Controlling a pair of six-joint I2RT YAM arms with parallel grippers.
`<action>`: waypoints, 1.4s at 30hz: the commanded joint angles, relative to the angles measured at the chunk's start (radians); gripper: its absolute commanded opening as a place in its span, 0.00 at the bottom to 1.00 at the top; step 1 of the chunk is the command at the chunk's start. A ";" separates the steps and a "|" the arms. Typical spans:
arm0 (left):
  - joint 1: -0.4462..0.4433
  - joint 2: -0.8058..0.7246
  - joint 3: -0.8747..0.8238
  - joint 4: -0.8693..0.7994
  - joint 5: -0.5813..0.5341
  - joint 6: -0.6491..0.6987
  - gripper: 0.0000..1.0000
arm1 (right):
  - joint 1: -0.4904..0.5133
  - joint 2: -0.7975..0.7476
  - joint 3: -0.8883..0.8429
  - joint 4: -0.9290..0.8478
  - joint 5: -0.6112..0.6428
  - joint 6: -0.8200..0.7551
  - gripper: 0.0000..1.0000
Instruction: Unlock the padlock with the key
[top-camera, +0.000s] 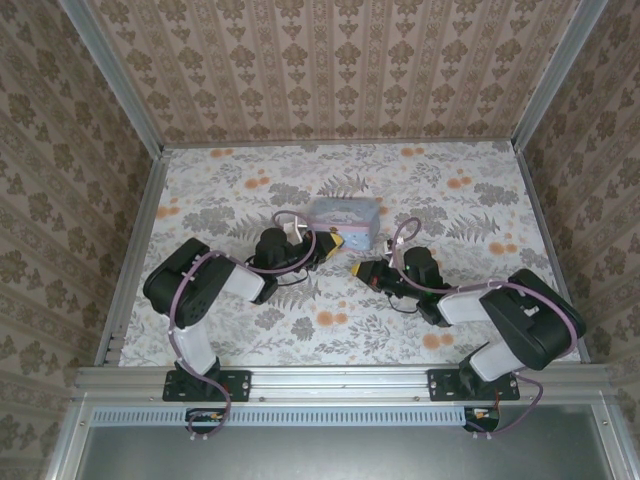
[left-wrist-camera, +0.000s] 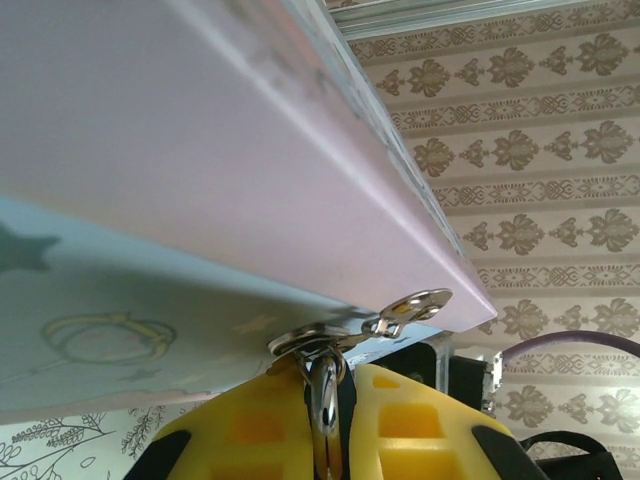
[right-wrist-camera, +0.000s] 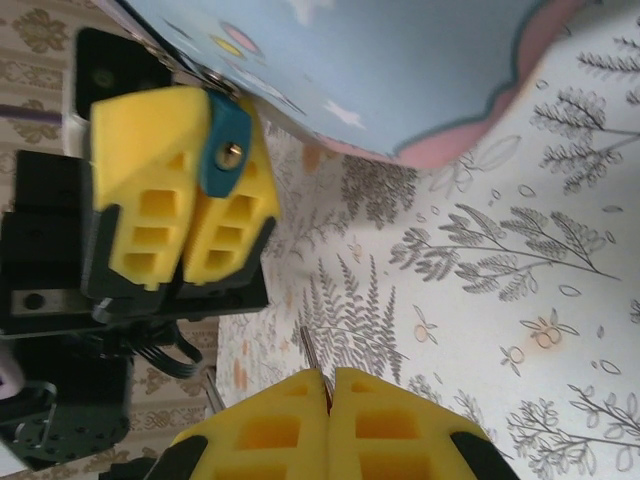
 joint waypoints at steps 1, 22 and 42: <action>0.005 -0.001 -0.008 0.110 0.031 -0.035 0.00 | 0.006 -0.051 0.010 -0.025 0.041 0.012 0.00; 0.005 0.002 -0.008 0.109 0.039 -0.015 0.00 | 0.006 0.002 0.106 -0.047 0.073 0.046 0.00; -0.004 0.003 -0.007 0.112 0.046 -0.010 0.00 | 0.005 0.053 0.146 -0.033 0.093 0.063 0.00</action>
